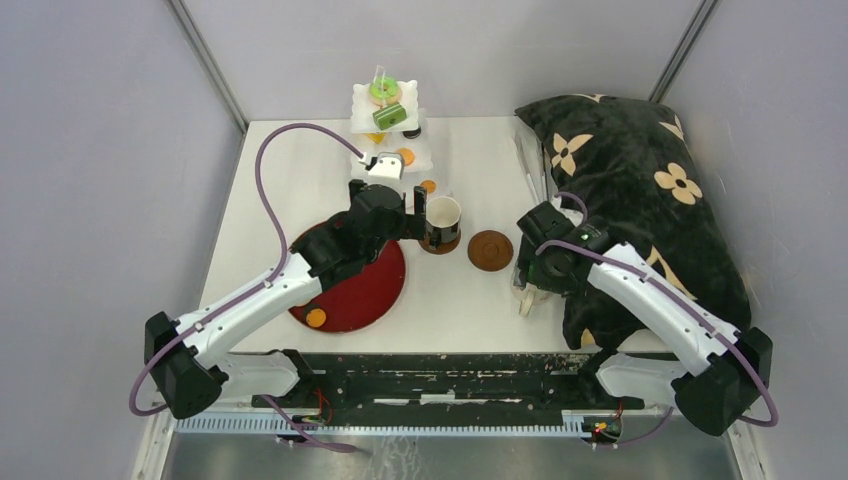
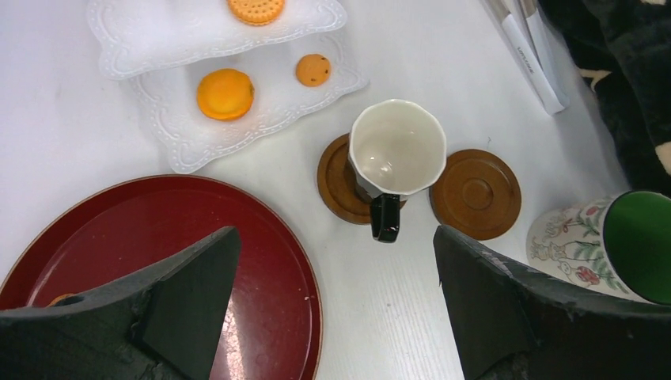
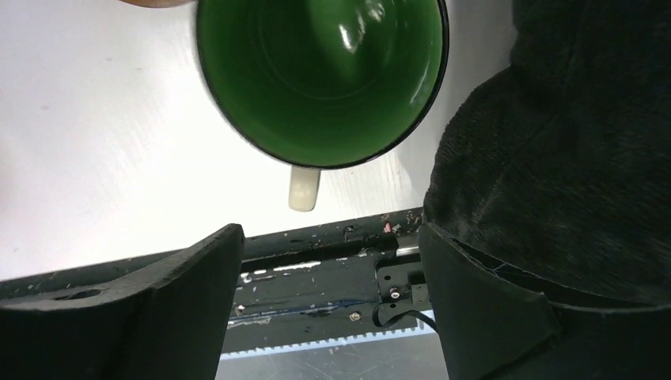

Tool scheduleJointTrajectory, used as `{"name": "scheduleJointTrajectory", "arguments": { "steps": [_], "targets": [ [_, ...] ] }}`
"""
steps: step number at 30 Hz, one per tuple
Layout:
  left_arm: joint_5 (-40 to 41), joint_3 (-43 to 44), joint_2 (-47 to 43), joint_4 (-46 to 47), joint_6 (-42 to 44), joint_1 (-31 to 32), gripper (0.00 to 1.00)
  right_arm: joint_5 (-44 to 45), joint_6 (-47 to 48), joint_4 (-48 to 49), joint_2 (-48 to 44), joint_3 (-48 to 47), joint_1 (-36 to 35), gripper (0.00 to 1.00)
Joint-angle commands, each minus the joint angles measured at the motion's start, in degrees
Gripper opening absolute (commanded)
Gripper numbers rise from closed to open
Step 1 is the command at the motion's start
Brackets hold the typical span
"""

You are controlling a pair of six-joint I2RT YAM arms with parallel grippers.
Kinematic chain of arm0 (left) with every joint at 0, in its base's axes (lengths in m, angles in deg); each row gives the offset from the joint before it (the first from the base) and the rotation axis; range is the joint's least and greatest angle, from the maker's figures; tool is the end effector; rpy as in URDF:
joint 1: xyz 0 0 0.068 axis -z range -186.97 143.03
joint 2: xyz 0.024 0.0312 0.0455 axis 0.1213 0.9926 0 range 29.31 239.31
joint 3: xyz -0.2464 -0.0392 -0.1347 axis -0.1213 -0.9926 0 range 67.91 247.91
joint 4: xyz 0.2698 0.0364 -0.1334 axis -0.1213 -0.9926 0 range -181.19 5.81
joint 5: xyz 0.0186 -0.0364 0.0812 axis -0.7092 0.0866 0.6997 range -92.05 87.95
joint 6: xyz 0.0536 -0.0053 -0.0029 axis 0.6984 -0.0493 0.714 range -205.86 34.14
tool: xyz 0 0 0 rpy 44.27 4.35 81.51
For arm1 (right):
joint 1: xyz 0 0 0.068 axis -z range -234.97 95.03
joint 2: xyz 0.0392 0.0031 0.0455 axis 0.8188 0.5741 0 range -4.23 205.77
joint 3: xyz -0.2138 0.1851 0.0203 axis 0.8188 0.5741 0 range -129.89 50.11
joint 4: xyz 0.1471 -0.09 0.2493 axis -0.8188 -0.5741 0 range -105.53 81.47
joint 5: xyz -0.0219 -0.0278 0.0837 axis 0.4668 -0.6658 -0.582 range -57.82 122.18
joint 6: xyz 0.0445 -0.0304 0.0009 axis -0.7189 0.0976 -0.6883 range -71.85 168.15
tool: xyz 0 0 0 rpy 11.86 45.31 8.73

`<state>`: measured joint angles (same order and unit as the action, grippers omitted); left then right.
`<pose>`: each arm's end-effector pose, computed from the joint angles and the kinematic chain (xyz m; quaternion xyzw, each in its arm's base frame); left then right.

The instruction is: Serve the afternoon tea

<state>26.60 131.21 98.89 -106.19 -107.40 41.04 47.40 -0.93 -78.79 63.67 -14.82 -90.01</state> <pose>0.2206 -0.2194 0.3494 0.0669 0.8386 -0.1090 0.5295 0.2014 0.1299 0.3096 0.1389 0.9709 -0.0004 0.1951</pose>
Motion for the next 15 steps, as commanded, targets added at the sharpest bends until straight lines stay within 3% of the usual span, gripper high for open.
{"name": "scheduleJointTrajectory", "arguments": {
  "steps": [1, 9, 15],
  "targets": [
    [3.62, -0.57, -0.29, 0.69, -3.16, 0.02, 0.99, 0.77, -6.14, 8.27, -1.6, 6.83, -0.25, 0.86],
    [2.82, -3.3, -1.75, 1.46, -3.8, 0.04, 0.98, 0.21, -8.58, 21.65, -0.47, 17.26, -0.31, 0.75],
    [2.5, -3.74, -1.72, 1.72, -3.92, 0.06, 0.98, 3.48, -10.49, 22.94, 0.54, 19.09, -0.28, 0.56]
  ]
}}
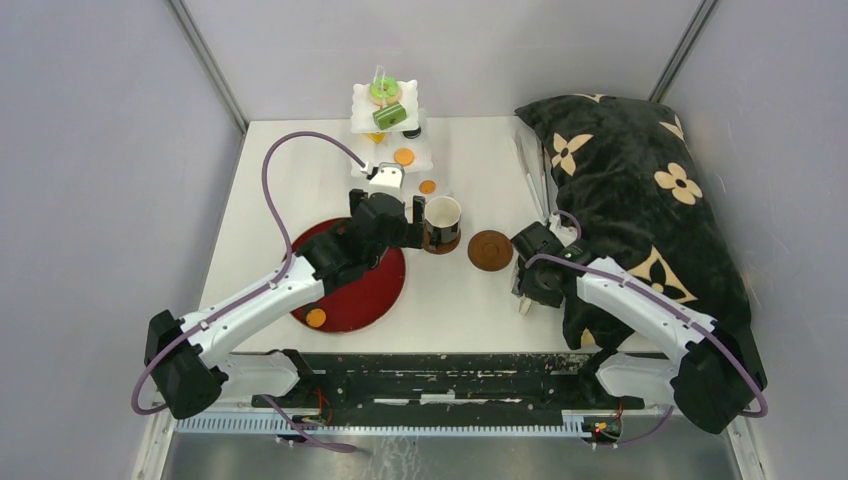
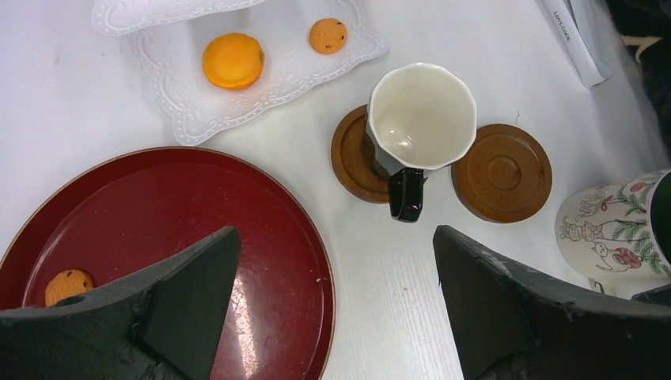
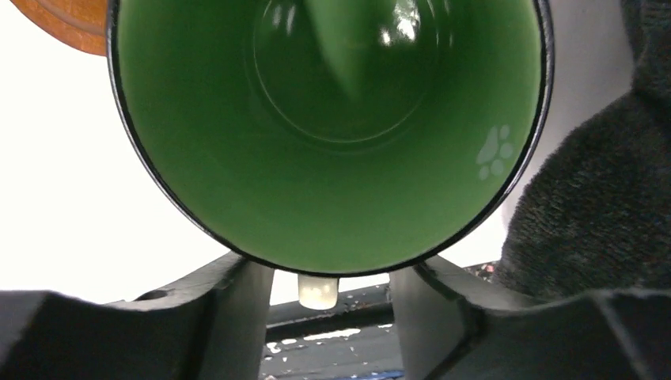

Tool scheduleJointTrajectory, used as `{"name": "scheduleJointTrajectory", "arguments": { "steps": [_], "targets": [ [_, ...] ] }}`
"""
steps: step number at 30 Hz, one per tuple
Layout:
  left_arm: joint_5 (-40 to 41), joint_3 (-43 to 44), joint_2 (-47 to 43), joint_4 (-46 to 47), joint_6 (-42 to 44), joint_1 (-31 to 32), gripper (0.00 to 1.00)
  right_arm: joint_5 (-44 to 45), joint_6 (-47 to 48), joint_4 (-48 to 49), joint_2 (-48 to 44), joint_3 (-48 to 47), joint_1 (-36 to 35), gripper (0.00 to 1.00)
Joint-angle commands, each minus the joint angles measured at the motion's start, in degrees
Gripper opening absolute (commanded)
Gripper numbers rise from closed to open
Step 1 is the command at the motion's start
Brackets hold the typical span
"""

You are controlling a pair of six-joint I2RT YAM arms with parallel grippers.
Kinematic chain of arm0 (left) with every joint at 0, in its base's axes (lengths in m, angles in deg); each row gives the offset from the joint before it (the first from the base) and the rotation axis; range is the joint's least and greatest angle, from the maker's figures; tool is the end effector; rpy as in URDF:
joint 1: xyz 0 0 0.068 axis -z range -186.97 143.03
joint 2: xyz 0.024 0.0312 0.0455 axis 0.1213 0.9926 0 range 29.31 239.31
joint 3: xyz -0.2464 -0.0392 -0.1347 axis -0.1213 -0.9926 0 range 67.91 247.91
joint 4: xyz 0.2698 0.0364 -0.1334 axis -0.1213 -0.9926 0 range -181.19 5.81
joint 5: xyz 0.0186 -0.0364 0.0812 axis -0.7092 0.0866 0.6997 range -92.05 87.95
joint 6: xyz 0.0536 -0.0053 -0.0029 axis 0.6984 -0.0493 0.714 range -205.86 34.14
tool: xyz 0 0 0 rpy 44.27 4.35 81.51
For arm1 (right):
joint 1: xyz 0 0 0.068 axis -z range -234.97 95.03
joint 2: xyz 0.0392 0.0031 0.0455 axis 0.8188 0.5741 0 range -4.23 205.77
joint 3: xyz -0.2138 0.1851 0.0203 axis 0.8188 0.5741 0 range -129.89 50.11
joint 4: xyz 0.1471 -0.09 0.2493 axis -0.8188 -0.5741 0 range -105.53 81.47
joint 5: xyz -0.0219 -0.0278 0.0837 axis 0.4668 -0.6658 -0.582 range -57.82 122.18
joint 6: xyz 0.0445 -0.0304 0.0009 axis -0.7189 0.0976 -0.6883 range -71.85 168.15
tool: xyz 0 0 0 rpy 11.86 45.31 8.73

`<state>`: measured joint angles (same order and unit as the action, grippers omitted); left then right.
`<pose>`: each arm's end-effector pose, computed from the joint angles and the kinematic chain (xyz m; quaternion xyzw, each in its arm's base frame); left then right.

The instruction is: Serve the afternoon tea

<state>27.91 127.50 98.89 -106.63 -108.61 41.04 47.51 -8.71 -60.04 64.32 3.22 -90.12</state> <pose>0.2191 -0.2167 0.3240 0.0637 0.8533 -0.0846 0.5105 0.2029 0.1314 0.2149 0.2037 0.9592 0.0127 0.1957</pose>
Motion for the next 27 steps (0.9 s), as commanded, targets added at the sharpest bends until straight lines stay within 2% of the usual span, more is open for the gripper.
{"name": "scheduleJointTrajectory", "arguments": {
  "steps": [1, 4, 6, 7, 11, 14, 19, 22, 27],
  "targets": [
    [1.11, -0.22, -1.52, 2.76, -2.54, 0.02, 0.98, 3.62, -2.8, 4.01, -0.43, 1.17, -0.19, 0.51],
    [0.81, -0.62, -0.42, 4.27, -1.98, 0.05, 0.98, 3.47, -2.23, 3.05, -1.33, 0.66, -0.2, 0.33],
    [0.6, -0.1, 0.77, 4.92, -1.55, 0.07, 0.98, 4.21, -1.15, 1.77, -2.5, 0.04, -0.18, 0.1],
    [0.32, 0.61, 1.46, 4.71, -1.48, 0.06, 0.98, 4.97, -0.65, 0.78, -3.46, -0.47, -0.18, 0.03],
    [0.83, 2.3, 2.25, 3.76, -1.34, 0.11, 0.98, 6.42, 5.19, -0.82, -6.54, -4.13, -0.18, 0.01],
    [4.03, 2.2, 1.31, 2.75, -1.22, -0.15, 0.98, 4.23, 13.32, 3.06, -8.12, -7.29, -0.2, 0.01],
    [4.24, 0.79, -3.31, -0.18, -1.89, -3.43, 0.98, -1.27, 24.1, 7.77, -2.73, -14.82, -0.18, 0.01],
    [4.01, -0.55, -6.07, -1.72, -1.06, -7.09, 0.98, -1.11, 26.74, 6.86, 4.35, -20.41, -0.18, 0.01],
    [-1.84, -2.52, -10.12, -4.69, -3.08, -17.4, 0.98, -2.8, 27.01, 14.37, 8.33, -20.16, -0.2, 0.01]
  ]
}}
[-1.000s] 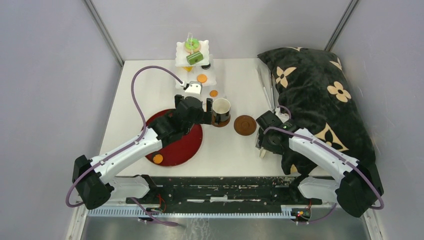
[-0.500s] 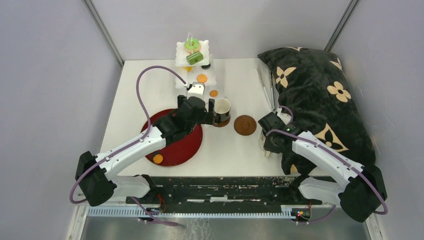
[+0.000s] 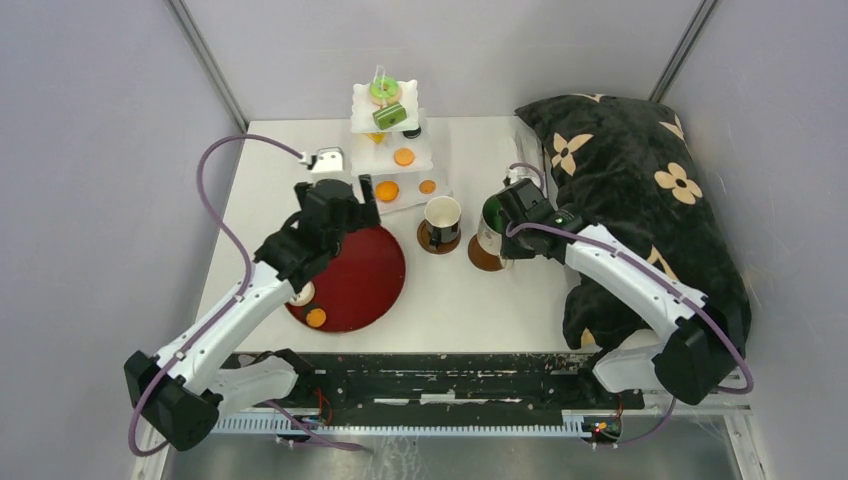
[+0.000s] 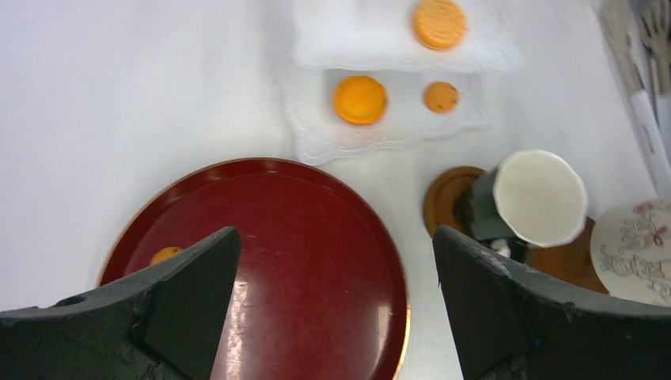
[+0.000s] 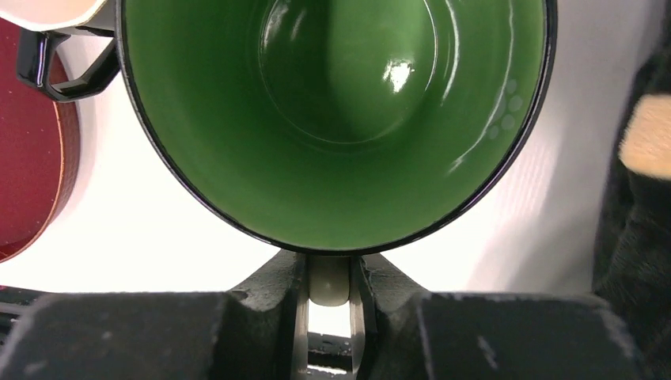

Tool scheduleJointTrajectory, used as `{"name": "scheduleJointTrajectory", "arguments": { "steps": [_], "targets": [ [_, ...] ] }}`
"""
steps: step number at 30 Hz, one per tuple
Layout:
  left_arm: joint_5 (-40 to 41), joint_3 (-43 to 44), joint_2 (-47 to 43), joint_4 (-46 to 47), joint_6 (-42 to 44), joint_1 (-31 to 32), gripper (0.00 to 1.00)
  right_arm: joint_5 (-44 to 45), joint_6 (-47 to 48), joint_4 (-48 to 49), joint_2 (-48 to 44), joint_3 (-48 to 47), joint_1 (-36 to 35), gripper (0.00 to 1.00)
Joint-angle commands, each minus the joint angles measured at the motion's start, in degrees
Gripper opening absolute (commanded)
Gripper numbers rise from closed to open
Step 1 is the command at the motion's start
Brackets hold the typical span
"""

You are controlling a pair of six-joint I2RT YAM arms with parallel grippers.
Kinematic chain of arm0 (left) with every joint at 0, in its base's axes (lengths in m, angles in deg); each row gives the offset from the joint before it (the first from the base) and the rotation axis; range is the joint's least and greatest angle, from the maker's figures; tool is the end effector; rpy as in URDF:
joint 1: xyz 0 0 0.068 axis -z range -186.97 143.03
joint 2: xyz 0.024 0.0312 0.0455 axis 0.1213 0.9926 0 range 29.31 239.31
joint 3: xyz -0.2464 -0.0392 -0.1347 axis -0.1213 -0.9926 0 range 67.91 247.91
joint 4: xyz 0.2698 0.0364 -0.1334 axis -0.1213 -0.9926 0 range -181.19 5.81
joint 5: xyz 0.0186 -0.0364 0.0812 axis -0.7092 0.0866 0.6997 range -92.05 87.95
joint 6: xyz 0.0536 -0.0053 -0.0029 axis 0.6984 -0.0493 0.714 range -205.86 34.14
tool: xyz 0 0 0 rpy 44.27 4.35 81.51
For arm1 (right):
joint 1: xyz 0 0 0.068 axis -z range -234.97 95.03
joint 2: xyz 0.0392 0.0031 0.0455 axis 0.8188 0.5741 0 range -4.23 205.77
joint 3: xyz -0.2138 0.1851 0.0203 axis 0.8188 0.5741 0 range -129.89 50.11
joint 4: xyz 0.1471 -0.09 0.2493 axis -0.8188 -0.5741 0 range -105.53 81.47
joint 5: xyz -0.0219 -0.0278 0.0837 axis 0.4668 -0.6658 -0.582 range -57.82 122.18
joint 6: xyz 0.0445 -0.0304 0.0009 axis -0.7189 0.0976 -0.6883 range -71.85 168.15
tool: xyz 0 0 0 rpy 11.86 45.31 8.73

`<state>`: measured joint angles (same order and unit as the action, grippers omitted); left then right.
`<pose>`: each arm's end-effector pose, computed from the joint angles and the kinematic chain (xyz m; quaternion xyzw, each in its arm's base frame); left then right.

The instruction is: Serve the afternoon tea

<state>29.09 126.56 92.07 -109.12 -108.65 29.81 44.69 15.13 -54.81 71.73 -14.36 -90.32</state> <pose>0.2338 -0.1517 0.3465 -0.0340 0.8405 -0.0419 0.5391 0.2544 0.1710 0.2896 0.0107 0.9554 0.0685 0.2870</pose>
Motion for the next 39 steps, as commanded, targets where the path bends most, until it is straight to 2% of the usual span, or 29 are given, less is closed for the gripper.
{"name": "scheduleJointTrajectory", "arguments": {
  "steps": [1, 7, 25, 39],
  "targets": [
    [-3.91, -1.94, -4.01, -2.36, -3.05, -7.58, 0.98, -0.26, 3.07, 9.86, 1.76, -2.76, 0.02, 0.01],
    [-5.09, -2.63, -6.33, -5.08, -3.6, -11.69, 0.99, -1.1, 2.73, 12.24, 5.33, -1.36, -0.03, 0.01],
    [-5.71, -4.32, -7.21, -4.59, -3.76, -12.07, 0.98, 0.34, 1.67, 13.15, 8.38, 2.87, -0.08, 0.01],
    [-6.34, -4.35, -7.3, -4.18, -3.92, -12.01, 0.98, -0.65, 0.6, 17.25, 6.51, 6.13, -0.07, 0.01]
  ]
}}
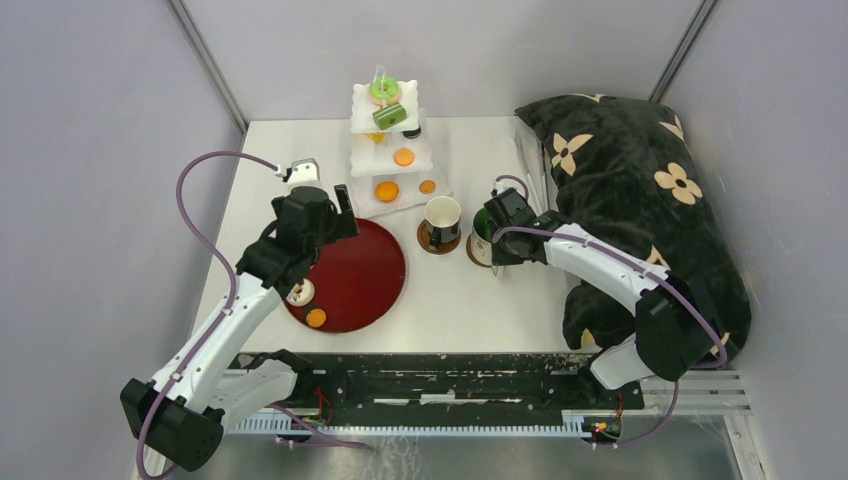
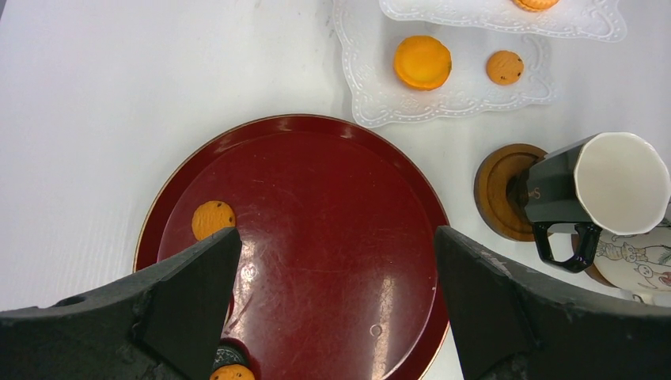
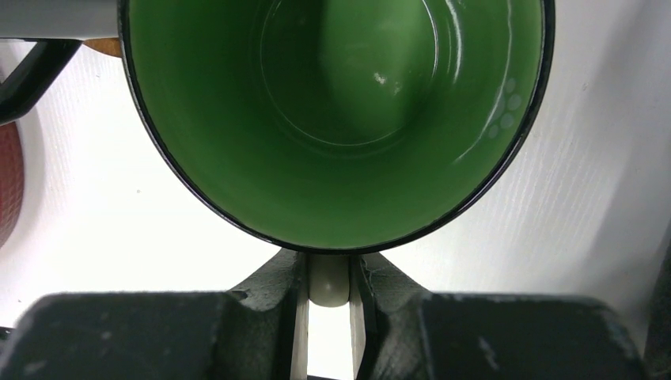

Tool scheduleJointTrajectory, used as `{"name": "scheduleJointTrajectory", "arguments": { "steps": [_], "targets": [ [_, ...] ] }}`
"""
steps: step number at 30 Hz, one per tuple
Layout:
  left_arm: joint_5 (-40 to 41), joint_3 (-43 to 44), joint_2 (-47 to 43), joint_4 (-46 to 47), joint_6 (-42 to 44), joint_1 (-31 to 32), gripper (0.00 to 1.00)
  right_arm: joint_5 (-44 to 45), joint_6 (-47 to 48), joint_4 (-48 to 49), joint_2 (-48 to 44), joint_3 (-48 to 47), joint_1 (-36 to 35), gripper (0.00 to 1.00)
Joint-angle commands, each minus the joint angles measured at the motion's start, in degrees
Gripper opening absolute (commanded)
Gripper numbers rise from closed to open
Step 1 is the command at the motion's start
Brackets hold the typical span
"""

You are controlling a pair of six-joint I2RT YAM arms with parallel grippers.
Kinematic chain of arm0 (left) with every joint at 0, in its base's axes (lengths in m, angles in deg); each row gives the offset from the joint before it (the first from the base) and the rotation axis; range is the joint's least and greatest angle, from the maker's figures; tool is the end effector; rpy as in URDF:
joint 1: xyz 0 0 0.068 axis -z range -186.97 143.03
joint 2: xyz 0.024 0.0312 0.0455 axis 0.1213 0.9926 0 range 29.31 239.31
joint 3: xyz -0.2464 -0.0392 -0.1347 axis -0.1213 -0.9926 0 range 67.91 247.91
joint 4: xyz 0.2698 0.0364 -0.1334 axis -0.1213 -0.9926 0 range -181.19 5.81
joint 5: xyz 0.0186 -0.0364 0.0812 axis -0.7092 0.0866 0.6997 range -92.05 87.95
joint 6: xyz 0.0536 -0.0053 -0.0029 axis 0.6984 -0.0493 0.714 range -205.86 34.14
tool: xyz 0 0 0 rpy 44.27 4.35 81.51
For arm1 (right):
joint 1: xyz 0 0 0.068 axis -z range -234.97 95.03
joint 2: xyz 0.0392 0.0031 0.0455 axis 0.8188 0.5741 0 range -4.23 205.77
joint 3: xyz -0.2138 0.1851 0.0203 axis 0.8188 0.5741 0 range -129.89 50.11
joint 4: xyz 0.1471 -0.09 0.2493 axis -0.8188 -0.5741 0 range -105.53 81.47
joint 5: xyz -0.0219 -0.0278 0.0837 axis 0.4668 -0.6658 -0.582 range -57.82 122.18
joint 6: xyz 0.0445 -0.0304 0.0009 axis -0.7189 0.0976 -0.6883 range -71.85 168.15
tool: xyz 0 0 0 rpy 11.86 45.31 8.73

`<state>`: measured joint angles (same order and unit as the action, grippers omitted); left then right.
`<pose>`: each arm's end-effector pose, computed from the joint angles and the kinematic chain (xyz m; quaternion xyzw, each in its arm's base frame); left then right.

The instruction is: Serve the afternoon tea

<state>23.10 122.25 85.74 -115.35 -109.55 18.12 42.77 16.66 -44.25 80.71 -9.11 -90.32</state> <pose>0.2309 -0.0913 0.3339 -0.0929 0.8599 -0.0171 0.5016 0.2764 0.1881 0.2204 -0.0098 0.9652 0.0607 0.2542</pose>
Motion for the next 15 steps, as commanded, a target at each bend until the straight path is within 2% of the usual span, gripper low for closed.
{"name": "scheduleJointTrajectory", "arguments": {
  "steps": [1, 15],
  "targets": [
    [-0.44, -0.11, -1.0, 2.07, -3.1, -0.33, 0.98, 1.26, -1.04, 7.24, -2.98, 1.35, -0.11, 0.01],
    [-0.61, -0.19, -1.1, 2.41, -2.91, -0.38, 0.98, 1.17, -0.32, 9.07, -3.16, 1.73, -0.25, 0.01]
  ]
}}
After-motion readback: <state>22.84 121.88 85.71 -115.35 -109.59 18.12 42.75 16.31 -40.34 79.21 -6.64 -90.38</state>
